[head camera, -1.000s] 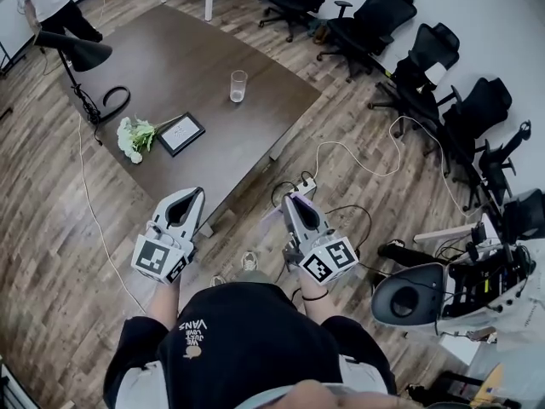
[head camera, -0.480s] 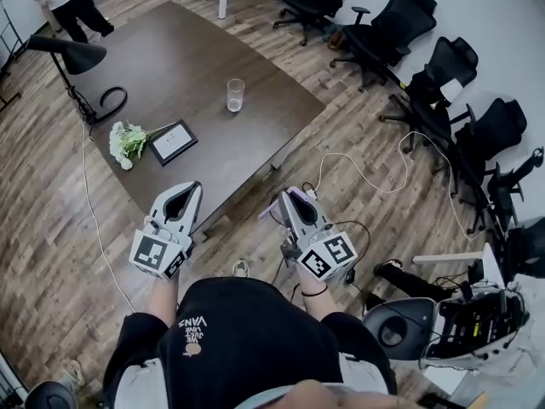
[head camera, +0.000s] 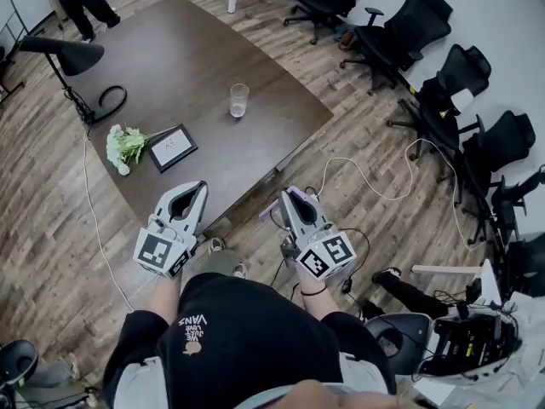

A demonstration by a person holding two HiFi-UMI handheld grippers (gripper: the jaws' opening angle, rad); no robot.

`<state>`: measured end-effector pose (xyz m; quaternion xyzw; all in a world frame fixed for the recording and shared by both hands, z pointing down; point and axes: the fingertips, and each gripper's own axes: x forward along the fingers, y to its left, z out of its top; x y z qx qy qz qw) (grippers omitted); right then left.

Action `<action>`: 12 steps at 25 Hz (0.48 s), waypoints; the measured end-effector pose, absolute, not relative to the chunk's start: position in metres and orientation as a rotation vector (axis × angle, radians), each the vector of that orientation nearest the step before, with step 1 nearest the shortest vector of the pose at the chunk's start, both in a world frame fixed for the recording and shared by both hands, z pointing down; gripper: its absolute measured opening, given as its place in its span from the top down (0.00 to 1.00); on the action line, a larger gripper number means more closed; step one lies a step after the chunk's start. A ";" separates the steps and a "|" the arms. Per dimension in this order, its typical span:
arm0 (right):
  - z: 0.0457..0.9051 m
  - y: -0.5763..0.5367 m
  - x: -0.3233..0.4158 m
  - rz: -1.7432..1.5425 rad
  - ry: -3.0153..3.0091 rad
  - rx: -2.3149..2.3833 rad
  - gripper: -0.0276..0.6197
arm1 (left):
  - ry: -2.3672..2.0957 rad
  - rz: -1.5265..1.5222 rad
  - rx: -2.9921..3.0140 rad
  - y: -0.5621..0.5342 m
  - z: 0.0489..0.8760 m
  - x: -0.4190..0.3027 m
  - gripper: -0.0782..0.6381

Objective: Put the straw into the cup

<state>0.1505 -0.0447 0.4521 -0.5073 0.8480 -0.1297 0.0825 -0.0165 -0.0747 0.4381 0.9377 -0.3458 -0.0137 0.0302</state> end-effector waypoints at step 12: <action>0.447 -0.130 0.138 -0.283 2.501 -1.639 0.91 | -1.081 -0.070 2.903 -0.164 0.434 -0.026 0.88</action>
